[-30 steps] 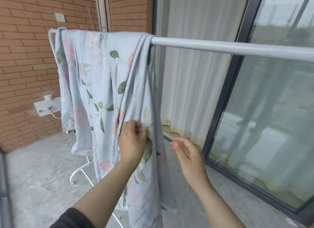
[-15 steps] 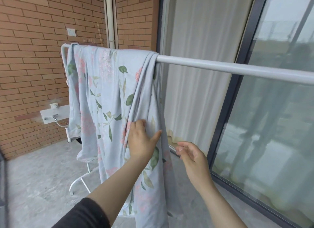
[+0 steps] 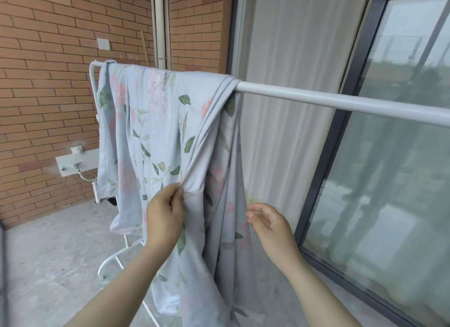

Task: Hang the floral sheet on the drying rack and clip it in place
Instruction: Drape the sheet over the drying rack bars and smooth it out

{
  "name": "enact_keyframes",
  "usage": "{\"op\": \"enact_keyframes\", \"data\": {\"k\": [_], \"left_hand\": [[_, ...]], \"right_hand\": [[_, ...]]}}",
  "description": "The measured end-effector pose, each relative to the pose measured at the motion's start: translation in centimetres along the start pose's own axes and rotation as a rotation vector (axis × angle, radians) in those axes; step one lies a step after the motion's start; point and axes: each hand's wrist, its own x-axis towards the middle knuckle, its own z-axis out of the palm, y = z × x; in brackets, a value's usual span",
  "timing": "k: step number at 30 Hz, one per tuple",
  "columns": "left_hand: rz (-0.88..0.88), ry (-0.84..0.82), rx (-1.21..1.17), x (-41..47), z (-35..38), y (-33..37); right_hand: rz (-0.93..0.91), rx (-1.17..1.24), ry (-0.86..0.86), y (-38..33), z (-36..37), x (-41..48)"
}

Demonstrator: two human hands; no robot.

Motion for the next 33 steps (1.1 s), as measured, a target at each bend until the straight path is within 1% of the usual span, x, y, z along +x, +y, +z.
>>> {"op": "enact_keyframes", "data": {"k": [3, 5, 9, 12, 13, 15, 19, 20, 22, 24, 27, 28, 29, 31, 33], "left_hand": [[-0.061, 0.022, 0.040, 1.3, -1.6, 0.7], [-0.077, 0.021, 0.041, 1.7, -2.4, 1.2], [-0.050, -0.030, 0.024, 1.9, -4.0, 1.7], [0.015, -0.084, 0.228, 2.2, -4.4, 1.9], [0.033, -0.091, 0.279, 2.3, -4.5, 1.8], [0.032, -0.094, 0.286, 2.8, -4.6, 1.4], [0.042, -0.094, 0.287, 4.1, -5.2, 0.7], [0.044, -0.097, 0.282, 4.3, -5.2, 0.9], [0.028, -0.090, 0.261, 4.3, -4.9, 1.2], [-0.016, -0.098, 0.229, 4.0, -4.4, 1.3], [-0.021, -0.115, 0.104, 3.0, -3.5, 1.5], [-0.021, -0.100, 0.057, 2.6, -3.3, 1.6], [-0.016, -0.075, 0.027, 2.2, -3.2, 1.6], [0.011, -0.041, 0.017, 1.5, -3.2, 1.3], [0.013, -0.037, 0.017, 0.8, -3.0, 0.7]], "right_hand": [[0.014, -0.042, -0.065, -0.7, 3.3, 1.5], [0.009, -0.088, -0.068, -1.0, 5.5, 2.8], [-0.041, -0.137, 0.029, -1.4, 8.2, 4.8], [-0.090, -0.194, 0.120, -1.4, 8.5, 5.6], [-0.102, -0.187, 0.136, -1.2, 8.3, 5.7], [-0.101, -0.142, 0.186, -1.3, 7.4, 5.6], [-0.019, 0.080, 0.365, -2.0, 3.4, 4.9], [-0.009, 0.133, 0.386, -2.1, 2.2, 4.8], [-0.013, 0.220, 0.362, -2.8, -0.4, 4.7], [-0.040, 0.201, 0.249, -3.6, -2.6, 4.4], [0.007, -0.028, -0.030, -4.6, -4.7, 3.8], [0.027, -0.119, -0.091, -4.7, -5.0, 3.6], [0.022, -0.215, -0.103, -4.5, -5.2, 3.4], [-0.038, -0.323, -0.007, -4.0, -5.5, 3.5], [-0.105, -0.294, 0.096, -3.8, -5.7, 3.5]]}}
